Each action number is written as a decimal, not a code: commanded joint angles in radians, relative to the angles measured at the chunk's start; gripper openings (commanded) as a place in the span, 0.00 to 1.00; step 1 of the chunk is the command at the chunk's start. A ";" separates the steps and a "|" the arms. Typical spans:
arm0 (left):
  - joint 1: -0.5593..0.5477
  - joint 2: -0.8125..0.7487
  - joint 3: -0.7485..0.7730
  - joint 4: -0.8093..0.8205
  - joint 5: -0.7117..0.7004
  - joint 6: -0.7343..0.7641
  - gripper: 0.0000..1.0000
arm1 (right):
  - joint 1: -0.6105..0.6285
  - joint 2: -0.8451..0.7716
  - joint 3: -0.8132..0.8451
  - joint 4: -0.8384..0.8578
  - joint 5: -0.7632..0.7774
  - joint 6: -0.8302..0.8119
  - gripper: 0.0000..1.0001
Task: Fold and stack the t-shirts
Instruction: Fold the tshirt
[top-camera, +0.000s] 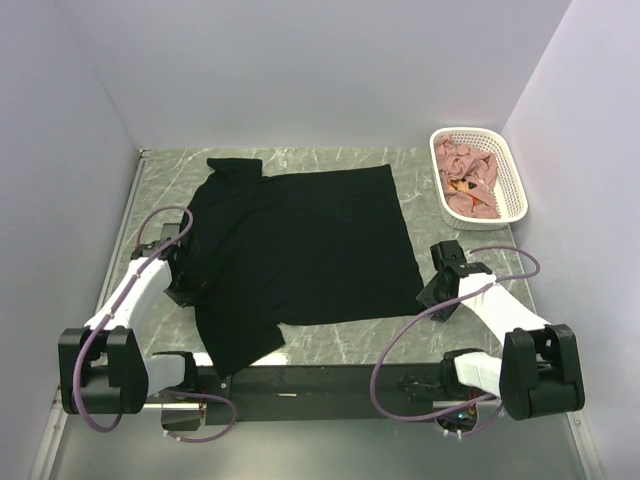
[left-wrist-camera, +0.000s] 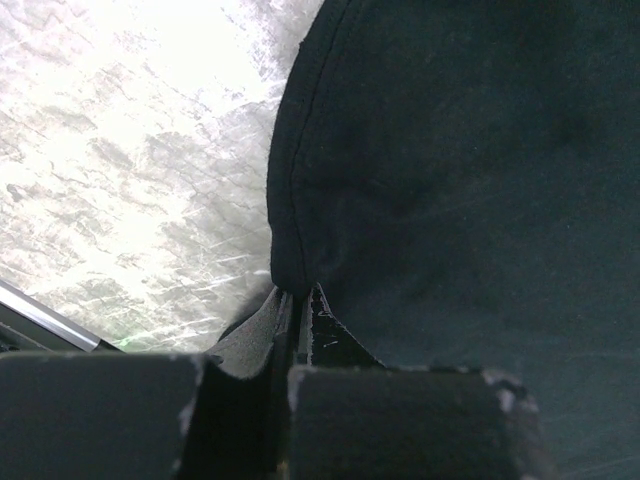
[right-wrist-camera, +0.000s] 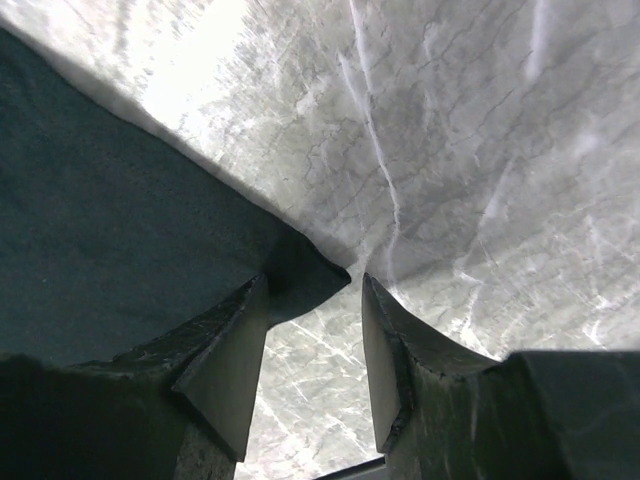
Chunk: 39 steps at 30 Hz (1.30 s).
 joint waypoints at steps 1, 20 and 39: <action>0.029 -0.031 0.013 0.005 0.022 0.018 0.02 | -0.008 0.023 -0.014 0.039 -0.009 0.032 0.48; 0.158 -0.062 0.076 -0.104 0.068 0.087 0.03 | -0.109 -0.115 0.041 -0.094 0.008 -0.022 0.00; 0.181 0.172 0.253 -0.035 0.065 0.157 0.01 | -0.109 0.158 0.421 -0.062 -0.012 -0.133 0.00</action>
